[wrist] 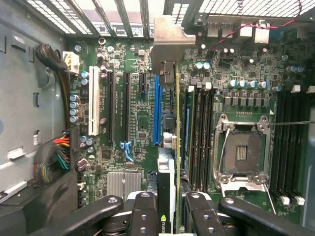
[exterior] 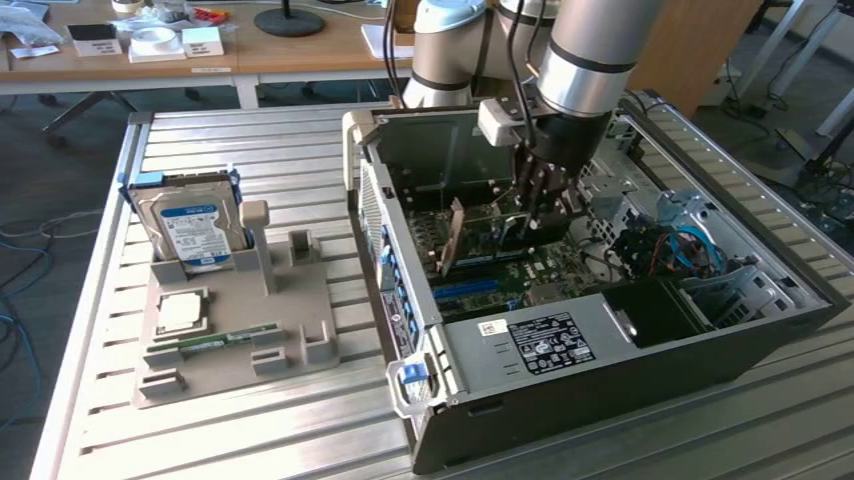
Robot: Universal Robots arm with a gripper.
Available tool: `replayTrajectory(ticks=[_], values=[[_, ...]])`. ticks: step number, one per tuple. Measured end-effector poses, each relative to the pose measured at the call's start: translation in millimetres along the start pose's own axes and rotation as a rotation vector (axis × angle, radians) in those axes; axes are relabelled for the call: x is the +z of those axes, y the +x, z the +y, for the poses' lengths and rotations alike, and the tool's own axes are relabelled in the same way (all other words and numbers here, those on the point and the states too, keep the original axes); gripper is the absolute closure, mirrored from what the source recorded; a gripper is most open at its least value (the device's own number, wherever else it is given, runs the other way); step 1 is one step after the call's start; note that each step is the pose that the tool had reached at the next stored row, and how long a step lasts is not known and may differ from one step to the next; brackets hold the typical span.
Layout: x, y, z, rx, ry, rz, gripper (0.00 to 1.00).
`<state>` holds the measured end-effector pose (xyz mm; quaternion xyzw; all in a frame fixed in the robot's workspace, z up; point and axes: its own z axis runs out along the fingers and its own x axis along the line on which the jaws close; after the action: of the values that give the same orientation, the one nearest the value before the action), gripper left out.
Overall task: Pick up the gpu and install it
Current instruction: 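Insert the gpu into the slot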
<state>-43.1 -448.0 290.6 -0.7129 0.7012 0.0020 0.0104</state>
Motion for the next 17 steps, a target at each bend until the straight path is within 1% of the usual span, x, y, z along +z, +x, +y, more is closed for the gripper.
replayTrajectory(ticks=[5, 17], values=[[4.7, 0.7, 2.3, 0.0, -0.0001, 0.0, 0.73], [5.3, 4.1, 15.0, 0.0, 0.0014, 0.0, 0.73]])
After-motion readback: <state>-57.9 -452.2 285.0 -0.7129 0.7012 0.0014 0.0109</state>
